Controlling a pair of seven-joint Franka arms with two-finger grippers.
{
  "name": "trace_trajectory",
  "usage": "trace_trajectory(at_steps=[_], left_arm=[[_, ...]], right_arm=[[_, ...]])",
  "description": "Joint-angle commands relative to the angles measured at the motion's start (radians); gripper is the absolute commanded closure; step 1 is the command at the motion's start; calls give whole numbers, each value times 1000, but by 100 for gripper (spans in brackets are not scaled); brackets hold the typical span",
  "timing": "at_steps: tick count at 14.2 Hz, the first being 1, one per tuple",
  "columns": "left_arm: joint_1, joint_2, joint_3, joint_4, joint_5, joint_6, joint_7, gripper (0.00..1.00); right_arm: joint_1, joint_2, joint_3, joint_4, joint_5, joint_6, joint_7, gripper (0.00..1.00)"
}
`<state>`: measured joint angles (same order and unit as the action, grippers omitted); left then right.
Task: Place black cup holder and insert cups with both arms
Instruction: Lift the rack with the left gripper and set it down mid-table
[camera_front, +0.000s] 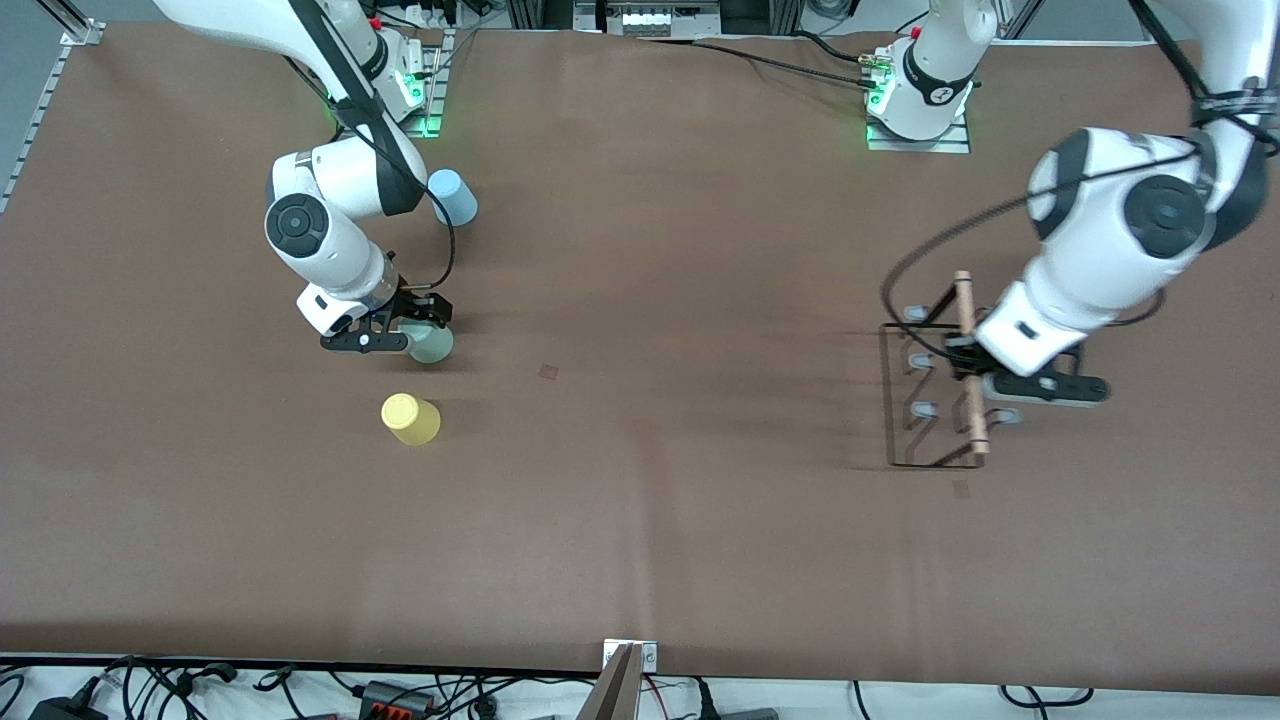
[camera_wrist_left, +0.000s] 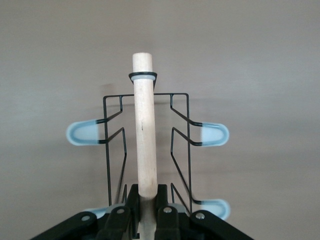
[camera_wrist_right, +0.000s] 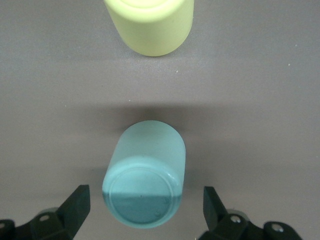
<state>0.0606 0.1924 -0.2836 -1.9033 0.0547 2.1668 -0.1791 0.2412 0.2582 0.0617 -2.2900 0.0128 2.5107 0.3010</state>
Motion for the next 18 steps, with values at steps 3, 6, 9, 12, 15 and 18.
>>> trace_trajectory(at_steps=[3, 6, 9, 12, 15, 18], left_arm=[[-45, 42, -181, 59, -15, -27, -230, 99], [-159, 79, -186, 87, -4, -22, -425, 99], [-240, 162, -184, 168, 1, -18, -598, 99], [-315, 228, -184, 225, 92, -15, -655, 99], [-383, 292, -184, 277, 219, -15, -752, 99], [-409, 321, -184, 280, 261, -12, -842, 99]], right_arm=[[1, 7, -2, -16, -2, 65, -19, 0], [1, 15, -2, -16, -1, 71, -20, 0], [0, 16, -2, -14, -2, 82, -22, 0], [-2, 24, -2, -14, -1, 92, -28, 3], [-3, 24, -2, -14, -1, 86, -28, 50], [-5, -13, -2, -5, -1, 68, -46, 81]])
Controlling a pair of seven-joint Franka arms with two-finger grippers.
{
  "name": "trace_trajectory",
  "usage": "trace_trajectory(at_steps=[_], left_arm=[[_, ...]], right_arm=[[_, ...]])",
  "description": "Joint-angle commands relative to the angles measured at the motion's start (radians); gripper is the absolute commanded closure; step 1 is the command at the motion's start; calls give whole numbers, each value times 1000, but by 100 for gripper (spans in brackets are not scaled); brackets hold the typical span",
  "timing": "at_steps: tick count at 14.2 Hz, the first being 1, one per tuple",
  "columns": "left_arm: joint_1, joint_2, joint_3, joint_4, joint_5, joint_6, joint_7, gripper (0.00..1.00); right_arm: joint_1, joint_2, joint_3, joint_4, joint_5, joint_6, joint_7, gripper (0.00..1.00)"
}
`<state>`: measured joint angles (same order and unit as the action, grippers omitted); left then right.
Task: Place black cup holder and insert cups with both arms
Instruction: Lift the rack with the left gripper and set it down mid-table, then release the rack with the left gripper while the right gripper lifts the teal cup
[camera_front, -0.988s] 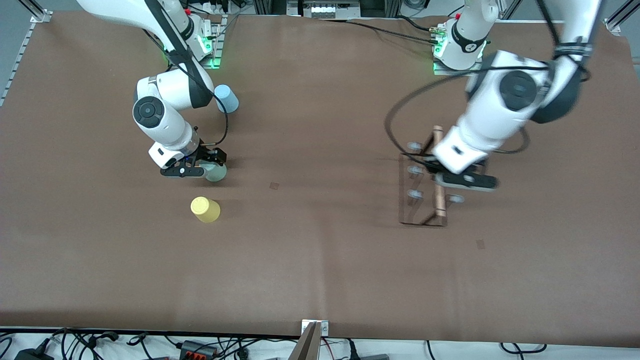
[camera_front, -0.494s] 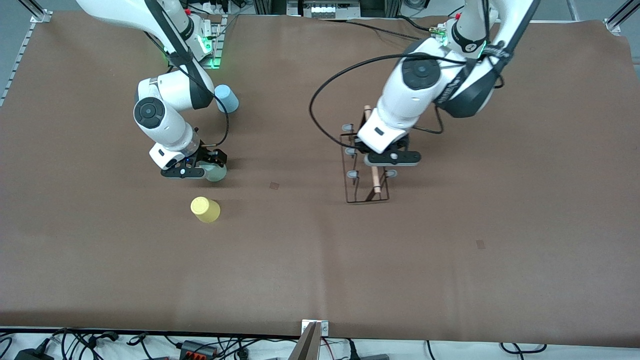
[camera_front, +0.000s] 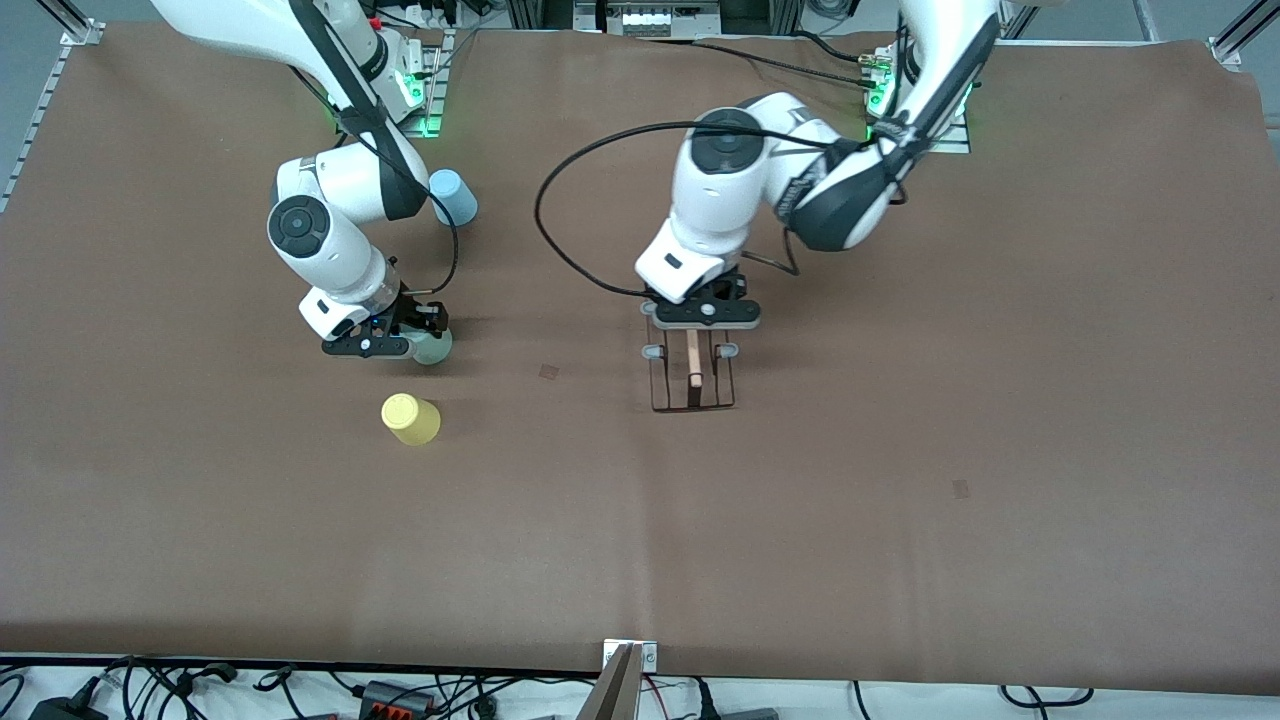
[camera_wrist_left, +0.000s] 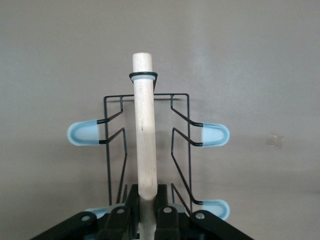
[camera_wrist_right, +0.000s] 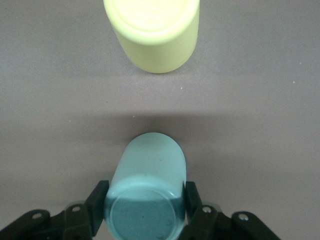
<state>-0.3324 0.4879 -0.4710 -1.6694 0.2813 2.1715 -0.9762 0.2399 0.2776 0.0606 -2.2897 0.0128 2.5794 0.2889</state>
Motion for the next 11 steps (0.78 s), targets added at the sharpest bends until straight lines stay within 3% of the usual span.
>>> trace_trajectory(at_steps=[1, 5, 6, 7, 8, 9, 11], left_arm=[[-28, 35, 3, 46, 35, -3, -45, 99], [-31, 49, 5, 56, 36, 45, -59, 98], [-37, 49, 5, 56, 36, 45, -59, 89], [-39, 49, 5, 56, 38, 42, -53, 62], [-37, 48, 5, 56, 39, 41, -45, 24], [-37, 44, 6, 56, 38, 41, -45, 0], [-25, 25, 5, 56, 38, 31, -45, 0]], right_arm=[[-5, -64, -1, -5, -1, -28, -40, 82], [-80, -262, -1, -4, -1, -313, -123, 83], [-82, -299, -1, 1, -1, -385, -125, 83], [-80, -326, -1, 13, -1, -459, -122, 85], [-82, -346, -1, 16, -1, -490, -122, 85], [-82, -356, -1, 15, -1, -498, -120, 85], [-83, -374, -1, 15, 6, -518, -119, 85]])
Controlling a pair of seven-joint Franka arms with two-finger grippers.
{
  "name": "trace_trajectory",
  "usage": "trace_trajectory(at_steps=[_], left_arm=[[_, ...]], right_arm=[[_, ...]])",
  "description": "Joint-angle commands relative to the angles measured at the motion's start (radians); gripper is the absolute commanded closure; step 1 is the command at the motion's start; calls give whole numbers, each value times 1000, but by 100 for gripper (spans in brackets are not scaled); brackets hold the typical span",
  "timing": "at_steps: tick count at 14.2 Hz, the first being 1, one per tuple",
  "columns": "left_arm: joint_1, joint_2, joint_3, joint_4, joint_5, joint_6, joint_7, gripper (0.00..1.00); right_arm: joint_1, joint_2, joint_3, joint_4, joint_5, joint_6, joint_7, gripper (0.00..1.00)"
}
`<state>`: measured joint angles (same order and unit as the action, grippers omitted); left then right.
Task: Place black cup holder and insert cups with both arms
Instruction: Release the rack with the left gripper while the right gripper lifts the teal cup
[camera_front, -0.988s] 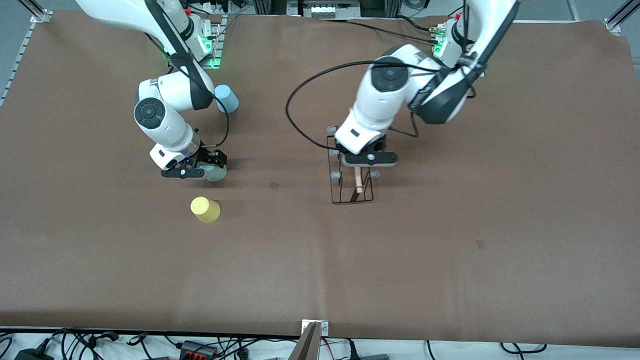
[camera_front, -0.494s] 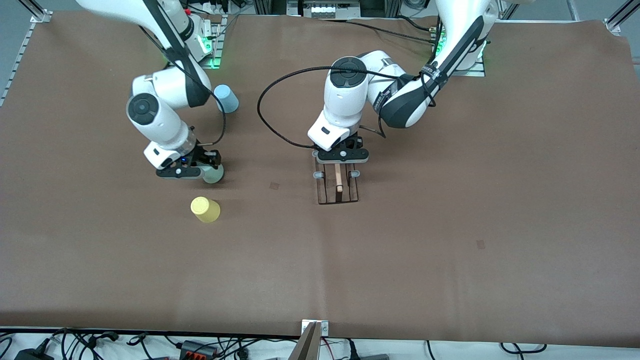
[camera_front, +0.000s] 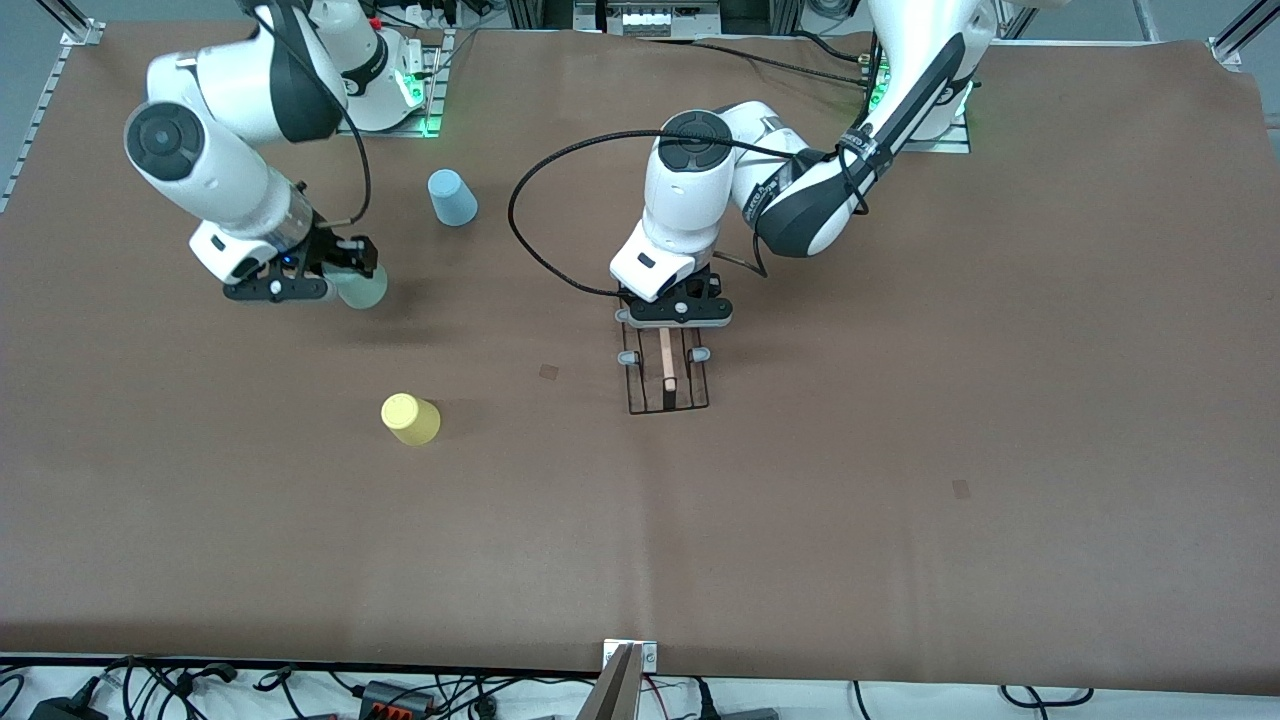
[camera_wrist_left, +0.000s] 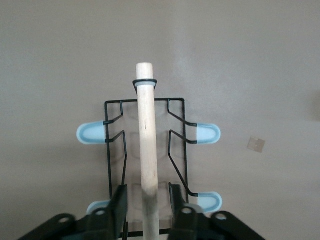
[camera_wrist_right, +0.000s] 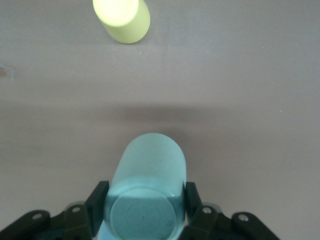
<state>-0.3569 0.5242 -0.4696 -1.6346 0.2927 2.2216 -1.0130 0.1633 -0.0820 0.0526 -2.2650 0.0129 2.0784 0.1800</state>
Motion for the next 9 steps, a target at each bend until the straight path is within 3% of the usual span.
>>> trace_trajectory(at_steps=[1, 4, 6, 9], left_arm=[[3, -25, 3, 22, 26, -37, -9, 0], [51, -93, 5, 25, 25, -144, 124, 0], [117, -140, 2, 25, 23, -207, 267, 0], [211, -188, 3, 33, 23, -273, 452, 0]], right_arm=[[-7, -15, 7, -8, 6, -23, -10, 85], [-5, -15, 9, -5, 25, -18, 5, 85], [7, -10, 12, 31, 94, -49, 108, 84], [12, -4, 145, 97, 101, -80, 357, 84]])
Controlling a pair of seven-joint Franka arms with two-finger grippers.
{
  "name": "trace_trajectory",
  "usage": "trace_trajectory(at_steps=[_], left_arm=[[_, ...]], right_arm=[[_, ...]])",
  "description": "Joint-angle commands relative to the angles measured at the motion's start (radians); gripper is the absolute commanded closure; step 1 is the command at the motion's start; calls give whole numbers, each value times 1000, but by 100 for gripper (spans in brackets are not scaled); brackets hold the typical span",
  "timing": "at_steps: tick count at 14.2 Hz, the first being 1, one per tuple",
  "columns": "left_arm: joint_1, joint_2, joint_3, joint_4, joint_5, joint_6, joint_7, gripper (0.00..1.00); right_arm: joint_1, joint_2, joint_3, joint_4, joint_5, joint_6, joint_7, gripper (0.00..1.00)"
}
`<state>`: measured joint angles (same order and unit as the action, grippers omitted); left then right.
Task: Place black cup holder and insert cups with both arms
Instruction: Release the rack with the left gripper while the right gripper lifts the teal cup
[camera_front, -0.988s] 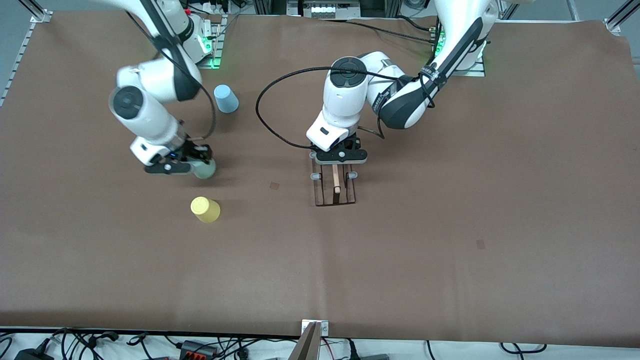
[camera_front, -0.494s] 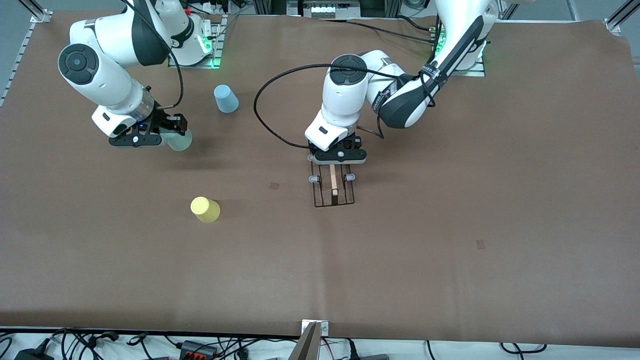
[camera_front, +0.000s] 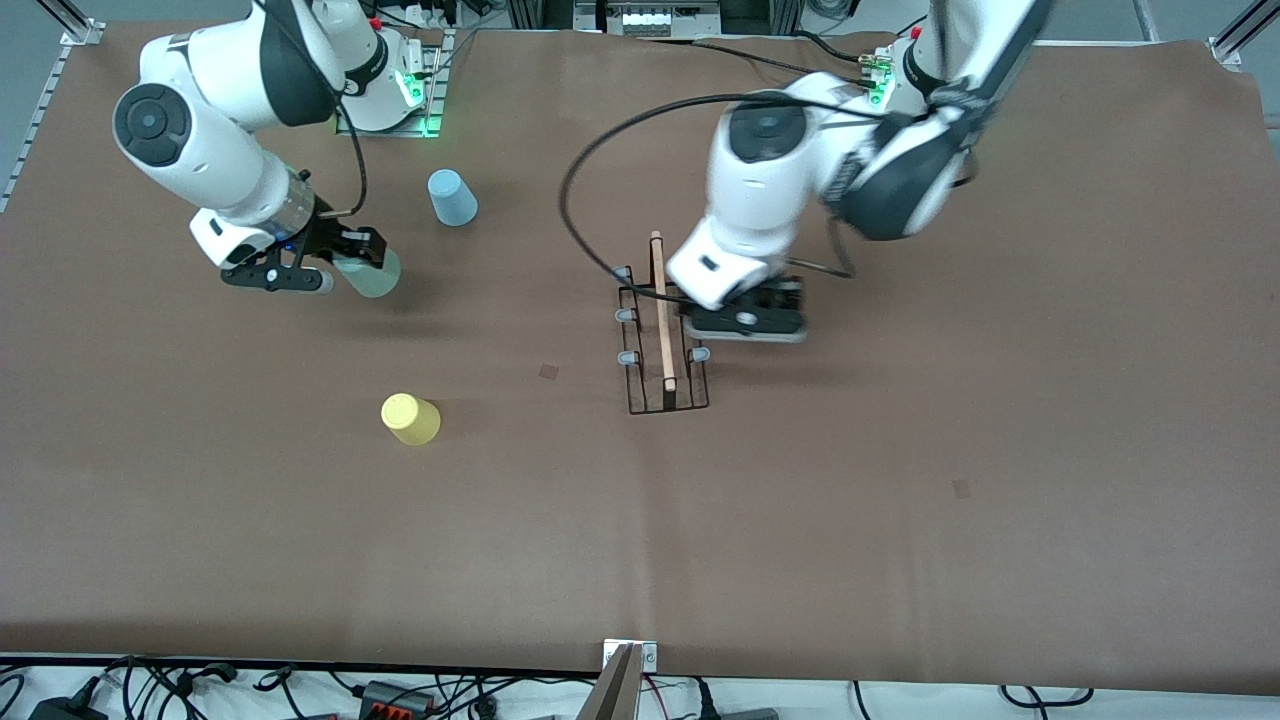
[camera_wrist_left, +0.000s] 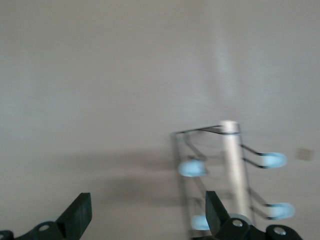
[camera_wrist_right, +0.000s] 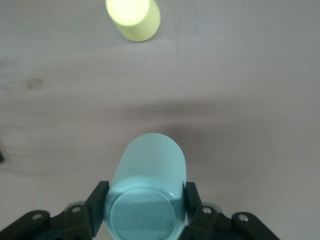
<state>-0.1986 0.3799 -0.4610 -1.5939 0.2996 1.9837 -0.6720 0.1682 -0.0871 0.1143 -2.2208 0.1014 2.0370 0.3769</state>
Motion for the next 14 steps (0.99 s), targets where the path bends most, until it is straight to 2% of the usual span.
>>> trace_trajectory(at_steps=[1, 3, 4, 6, 8, 12, 14], left_arm=[[98, -52, -8, 0, 15, -66, 177, 0], [154, -71, -7, 38, 12, -138, 279, 0], [186, -82, -7, 46, 9, -192, 332, 0], [249, -120, -11, 51, 4, -227, 393, 0], [294, -165, -11, 51, 0, -269, 483, 0], [399, -199, -10, 75, -83, -342, 629, 0], [429, -220, 34, 85, -150, -397, 692, 0]], right_arm=[[5, 15, 137, 78, 12, -32, 254, 84], [19, 74, 243, 160, 20, -21, 473, 84], [42, 116, 276, 211, 20, -12, 588, 84], [120, 197, 288, 298, 11, 32, 779, 84], [181, 242, 288, 314, -3, 125, 909, 84], [243, 317, 289, 314, -58, 225, 1011, 84], [261, 339, 289, 314, -69, 232, 1013, 83]])
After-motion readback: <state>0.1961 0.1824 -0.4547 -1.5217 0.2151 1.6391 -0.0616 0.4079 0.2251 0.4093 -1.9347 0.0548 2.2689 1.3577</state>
